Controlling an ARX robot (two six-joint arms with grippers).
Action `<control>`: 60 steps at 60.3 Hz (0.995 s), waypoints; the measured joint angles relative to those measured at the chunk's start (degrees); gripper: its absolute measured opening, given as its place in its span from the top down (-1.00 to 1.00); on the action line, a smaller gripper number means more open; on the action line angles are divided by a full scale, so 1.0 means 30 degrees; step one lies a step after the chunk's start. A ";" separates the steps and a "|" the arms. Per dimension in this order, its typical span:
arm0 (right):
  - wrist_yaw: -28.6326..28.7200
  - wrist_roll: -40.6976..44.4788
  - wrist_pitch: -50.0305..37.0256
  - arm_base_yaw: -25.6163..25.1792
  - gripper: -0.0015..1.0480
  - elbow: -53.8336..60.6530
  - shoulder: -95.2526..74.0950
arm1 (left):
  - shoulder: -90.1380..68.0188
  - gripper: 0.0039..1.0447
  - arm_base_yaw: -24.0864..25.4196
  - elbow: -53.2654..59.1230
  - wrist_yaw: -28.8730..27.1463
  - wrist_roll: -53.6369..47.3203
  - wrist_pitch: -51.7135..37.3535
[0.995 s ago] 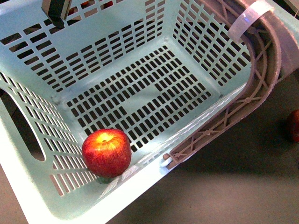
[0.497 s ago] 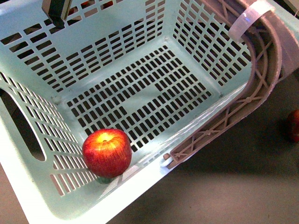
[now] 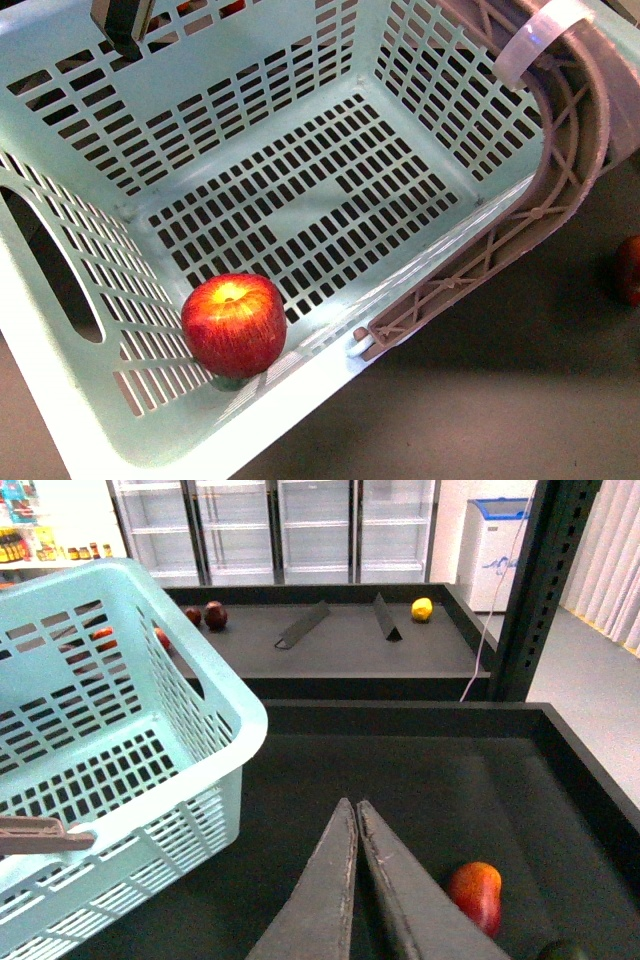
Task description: Pick apple with right arm and hold basket with left
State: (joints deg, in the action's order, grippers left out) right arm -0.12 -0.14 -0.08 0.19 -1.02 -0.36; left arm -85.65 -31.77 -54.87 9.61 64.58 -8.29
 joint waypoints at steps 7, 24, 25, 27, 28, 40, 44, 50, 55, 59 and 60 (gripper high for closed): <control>0.0000 -0.0007 0.0000 0.0000 0.28 0.0000 0.0000 | 0.0000 0.89 -0.0007 0.0000 0.0000 -0.0007 0.0000; 0.0000 0.0000 0.0000 0.0000 -0.65 0.0000 0.0000 | 0.0000 0.89 -0.0138 -0.0080 -0.0816 0.0240 0.0240; -0.0007 -0.0007 0.0000 0.0000 -0.71 0.0000 0.0000 | 0.0000 0.89 -0.0262 -0.0240 -0.1800 0.0532 0.0685; 0.0007 -0.0007 0.0000 0.0000 -0.84 0.0000 0.0007 | 0.0000 0.89 -0.0437 -0.0386 -0.4058 0.1515 0.1275; 0.0022 -0.0007 0.0000 0.0000 -0.86 0.0000 0.0007 | 0.0000 0.89 -0.0503 -0.0386 -0.5493 0.2215 0.1392; 0.0000 -0.0007 0.0000 0.0000 -0.83 0.0000 0.0022 | 0.0007 0.89 0.1661 -0.0444 -0.8116 0.3337 0.1421; 0.0007 -0.0007 0.0000 0.0000 -0.83 0.0000 0.0022 | 0.0051 0.89 0.2608 -0.0233 -0.7657 0.3657 0.1326; 0.0000 -0.0007 0.0000 0.0000 -0.83 0.0000 0.0022 | 0.0160 0.89 0.4095 0.0692 -0.6790 0.4379 0.0714; 0.0000 -0.0007 0.0000 0.0000 -0.83 0.0000 0.0022 | 0.0153 0.89 0.4954 0.1282 -0.6113 0.4452 0.0539; 0.0000 -0.0007 0.0000 0.0000 -0.83 0.0000 0.0022 | 0.0124 0.89 0.5654 0.1770 -0.5464 0.4466 0.0248; 0.0000 0.0000 0.0000 0.0000 -0.83 0.0000 0.0022 | 0.0109 0.89 0.5901 0.1909 -0.5246 0.4554 0.0168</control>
State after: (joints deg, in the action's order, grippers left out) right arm -0.12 -0.14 -0.08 0.19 -1.02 -0.30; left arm -85.32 -14.06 -49.15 -6.13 78.24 -7.79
